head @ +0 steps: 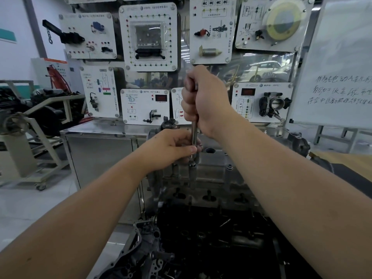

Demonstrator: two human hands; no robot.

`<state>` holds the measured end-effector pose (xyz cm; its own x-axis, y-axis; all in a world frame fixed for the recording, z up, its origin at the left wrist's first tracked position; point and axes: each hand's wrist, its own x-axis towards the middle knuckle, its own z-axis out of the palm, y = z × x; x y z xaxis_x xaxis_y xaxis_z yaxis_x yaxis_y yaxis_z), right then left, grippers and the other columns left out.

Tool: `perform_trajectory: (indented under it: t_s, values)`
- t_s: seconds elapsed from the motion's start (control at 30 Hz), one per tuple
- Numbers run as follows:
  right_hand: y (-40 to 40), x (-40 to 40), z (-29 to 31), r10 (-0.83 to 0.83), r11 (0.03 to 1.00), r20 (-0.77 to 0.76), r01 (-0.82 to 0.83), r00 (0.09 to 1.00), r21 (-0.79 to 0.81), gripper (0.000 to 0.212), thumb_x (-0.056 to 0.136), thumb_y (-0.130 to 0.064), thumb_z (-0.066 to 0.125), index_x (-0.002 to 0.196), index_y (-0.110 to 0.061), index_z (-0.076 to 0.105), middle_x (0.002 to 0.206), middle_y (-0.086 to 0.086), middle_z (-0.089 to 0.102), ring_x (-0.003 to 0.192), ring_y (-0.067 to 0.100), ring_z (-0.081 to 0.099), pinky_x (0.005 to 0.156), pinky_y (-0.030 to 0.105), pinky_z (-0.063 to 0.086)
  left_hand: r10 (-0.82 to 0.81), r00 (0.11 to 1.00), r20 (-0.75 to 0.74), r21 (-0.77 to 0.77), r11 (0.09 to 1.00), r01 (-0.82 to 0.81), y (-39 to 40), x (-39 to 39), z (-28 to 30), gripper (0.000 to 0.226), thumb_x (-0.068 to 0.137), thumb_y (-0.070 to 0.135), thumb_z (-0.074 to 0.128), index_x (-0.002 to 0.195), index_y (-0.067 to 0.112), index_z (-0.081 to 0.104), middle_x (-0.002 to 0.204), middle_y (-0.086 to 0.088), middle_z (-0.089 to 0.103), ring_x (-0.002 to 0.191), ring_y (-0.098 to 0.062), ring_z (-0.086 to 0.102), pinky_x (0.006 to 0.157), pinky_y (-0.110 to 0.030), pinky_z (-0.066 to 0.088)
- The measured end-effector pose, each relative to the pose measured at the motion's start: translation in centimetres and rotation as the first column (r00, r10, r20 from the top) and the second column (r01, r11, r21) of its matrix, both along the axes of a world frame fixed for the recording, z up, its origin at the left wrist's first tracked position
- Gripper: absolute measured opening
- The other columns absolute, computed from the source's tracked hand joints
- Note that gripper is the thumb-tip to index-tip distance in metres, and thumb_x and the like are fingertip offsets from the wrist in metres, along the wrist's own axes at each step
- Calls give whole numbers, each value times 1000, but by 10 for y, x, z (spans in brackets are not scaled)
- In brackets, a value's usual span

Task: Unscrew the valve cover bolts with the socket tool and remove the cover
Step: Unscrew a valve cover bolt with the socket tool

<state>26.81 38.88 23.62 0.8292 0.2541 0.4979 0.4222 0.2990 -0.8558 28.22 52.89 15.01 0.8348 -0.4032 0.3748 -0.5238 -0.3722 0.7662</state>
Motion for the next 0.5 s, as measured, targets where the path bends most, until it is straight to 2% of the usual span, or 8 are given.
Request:
perform_trajectory:
  t_s: [0.07,0.13,0.2,0.27,0.33,0.37,0.43,0.5]
  values:
    - [-2,1,0,46,999,-5,-47,999,-22,37,98,-18,38,62,-22,35,48,-6,25,46,15,14,48,28,13,37,998,48,53,998,-39,0,-2,2,27,98,19,68,90,44,73,96,7,79,84,-2,71,72,-15,54]
    - [-3,0,-1,51,999,-49,-52,998,-16,38,101,-24,40,63,-22,38,50,-5,26,47,15,17,47,28,18,96,990,104,97,990,-106,0,-1,2,17,96,27,72,89,42,72,85,13,76,70,2,67,64,-11,49]
    - [-1,-3,-3,0,1000,-104,2,995,13,38,102,-28,44,65,-20,45,50,-4,34,46,14,25,48,26,26,143,980,137,99,983,-158,-1,1,1,7,93,32,74,88,33,70,76,17,72,64,4,63,62,-11,47]
    - [3,-3,-4,-123,992,-65,123,990,0,35,101,-24,46,66,-19,50,53,-4,44,48,14,34,51,30,32,170,968,184,128,972,-195,-1,3,0,12,90,37,75,86,31,66,70,16,66,60,2,56,61,-13,45]
    - [8,-3,-5,-245,968,49,247,968,-44,36,99,-18,43,64,-20,51,55,-4,46,52,14,36,56,36,33,159,970,184,183,964,-193,0,4,0,6,92,39,73,93,35,68,77,10,68,64,-2,59,66,-22,50]
    - [9,-3,-5,-254,966,46,256,966,-37,36,97,-17,43,62,-20,50,53,-5,44,51,14,34,55,36,31,128,979,161,205,966,-160,1,2,1,5,95,37,70,97,41,69,82,10,71,68,-1,64,70,-22,53]
    - [8,-2,-3,-151,988,-27,151,988,3,35,94,-16,41,59,-20,43,47,-6,35,44,13,25,47,29,24,53,995,89,179,981,-68,1,0,3,21,100,26,65,101,46,69,91,15,75,79,-1,71,73,-15,53]
    - [5,-1,0,21,1000,-62,-22,998,-15,35,94,-19,37,59,-22,37,49,-5,26,45,14,16,46,26,15,11,1000,14,90,996,-12,0,-2,3,27,101,13,64,102,38,72,98,11,78,88,-6,72,76,-18,56]
